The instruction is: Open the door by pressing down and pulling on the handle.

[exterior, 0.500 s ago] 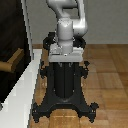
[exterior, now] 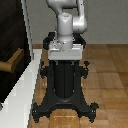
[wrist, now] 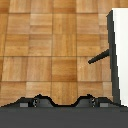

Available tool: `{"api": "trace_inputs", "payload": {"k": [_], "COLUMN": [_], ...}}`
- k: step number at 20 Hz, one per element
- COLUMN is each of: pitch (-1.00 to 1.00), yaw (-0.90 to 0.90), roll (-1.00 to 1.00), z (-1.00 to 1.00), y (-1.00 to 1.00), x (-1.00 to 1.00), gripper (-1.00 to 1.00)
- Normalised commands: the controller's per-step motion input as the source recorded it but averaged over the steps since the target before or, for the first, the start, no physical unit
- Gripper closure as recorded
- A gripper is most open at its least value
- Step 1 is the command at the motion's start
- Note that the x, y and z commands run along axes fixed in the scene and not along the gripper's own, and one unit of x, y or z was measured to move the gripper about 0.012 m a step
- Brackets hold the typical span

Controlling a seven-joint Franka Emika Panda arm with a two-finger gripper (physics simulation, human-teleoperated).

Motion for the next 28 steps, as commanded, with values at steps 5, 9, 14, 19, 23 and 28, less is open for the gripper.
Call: {"api": "trace_inputs", "payload": {"k": [5, 9, 14, 19, 23, 28], "pitch": [0.0, 0.0, 0.0, 0.0, 0.0, 0.0], "yaw": [0.0, 0.0, 0.0, 0.0, 0.0, 0.0], "roll": [0.0, 0.0, 0.0, 0.0, 0.0, 0.0], "z": [0.6, 0.75, 0.8, 0.6, 0.25, 0.0], "y": [0.0, 0.0, 0.0, 0.0, -0.5, -0.6], "x": [0.0, 0.0, 0.0, 0.0, 0.0, 0.0], "gripper": [-1.0, -1.0, -1.0, -1.0, -1.0, -1.0]}}
